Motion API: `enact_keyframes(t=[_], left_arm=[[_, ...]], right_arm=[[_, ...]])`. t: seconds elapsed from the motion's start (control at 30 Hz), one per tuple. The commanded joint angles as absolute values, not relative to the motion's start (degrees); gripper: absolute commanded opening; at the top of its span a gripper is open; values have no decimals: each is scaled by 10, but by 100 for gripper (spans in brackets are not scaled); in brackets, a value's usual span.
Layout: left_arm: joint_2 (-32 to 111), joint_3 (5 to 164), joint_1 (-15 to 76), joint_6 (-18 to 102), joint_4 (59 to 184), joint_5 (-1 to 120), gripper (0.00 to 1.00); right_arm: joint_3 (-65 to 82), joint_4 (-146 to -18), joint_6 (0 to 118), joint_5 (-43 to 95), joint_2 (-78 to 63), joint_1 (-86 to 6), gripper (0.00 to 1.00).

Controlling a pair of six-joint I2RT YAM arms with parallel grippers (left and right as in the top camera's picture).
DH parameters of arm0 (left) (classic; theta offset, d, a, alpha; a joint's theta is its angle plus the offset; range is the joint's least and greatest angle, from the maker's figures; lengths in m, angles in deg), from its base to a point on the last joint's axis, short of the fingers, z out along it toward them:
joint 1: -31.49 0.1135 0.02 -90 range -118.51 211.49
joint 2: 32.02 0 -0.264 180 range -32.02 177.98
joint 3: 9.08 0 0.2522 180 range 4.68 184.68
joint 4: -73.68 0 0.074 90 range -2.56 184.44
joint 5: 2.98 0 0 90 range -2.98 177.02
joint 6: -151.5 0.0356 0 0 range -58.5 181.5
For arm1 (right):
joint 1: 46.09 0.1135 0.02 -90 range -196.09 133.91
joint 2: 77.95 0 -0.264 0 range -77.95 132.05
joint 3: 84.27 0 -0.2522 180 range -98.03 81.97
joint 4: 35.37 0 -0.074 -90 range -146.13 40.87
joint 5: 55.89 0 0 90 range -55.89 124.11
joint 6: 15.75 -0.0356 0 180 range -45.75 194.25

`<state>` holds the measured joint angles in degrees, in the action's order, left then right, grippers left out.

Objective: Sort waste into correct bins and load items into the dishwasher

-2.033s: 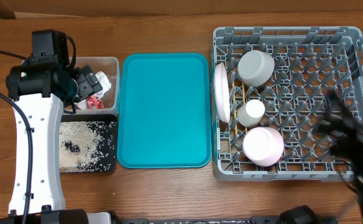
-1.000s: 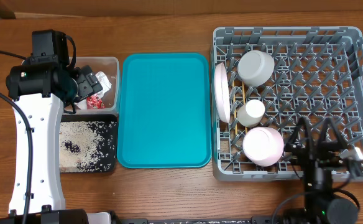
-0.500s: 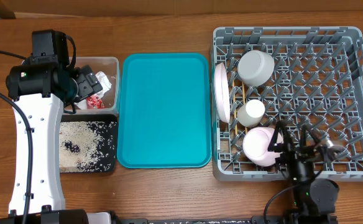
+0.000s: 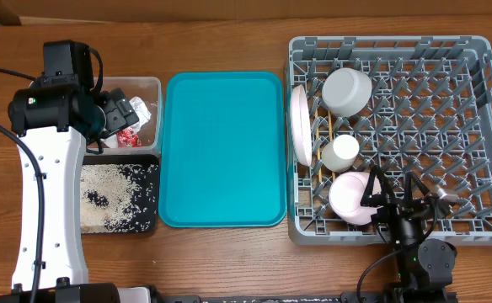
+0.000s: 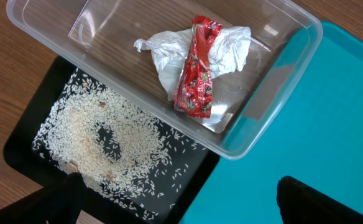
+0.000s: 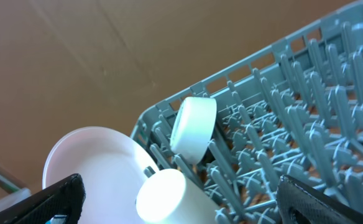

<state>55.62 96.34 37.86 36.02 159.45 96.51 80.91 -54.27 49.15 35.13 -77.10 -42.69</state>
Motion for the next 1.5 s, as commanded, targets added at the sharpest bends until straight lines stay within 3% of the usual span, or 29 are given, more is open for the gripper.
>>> enact_keyframes(t=[0.0, 0.07, 0.23, 1.47], left_arm=[[551, 970, 375, 366, 1592, 970, 100], [551, 970, 375, 366, 1592, 970, 100], [551, 970, 375, 366, 1592, 970, 100], [551, 970, 375, 366, 1592, 970, 100]], right_arm=[[815, -538, 606, 322, -778, -430, 100], [815, -535, 728, 289, -778, -430, 100], [815, -536, 819, 290, -778, -430, 100], [815, -535, 818, 291, -778, -429, 100]])
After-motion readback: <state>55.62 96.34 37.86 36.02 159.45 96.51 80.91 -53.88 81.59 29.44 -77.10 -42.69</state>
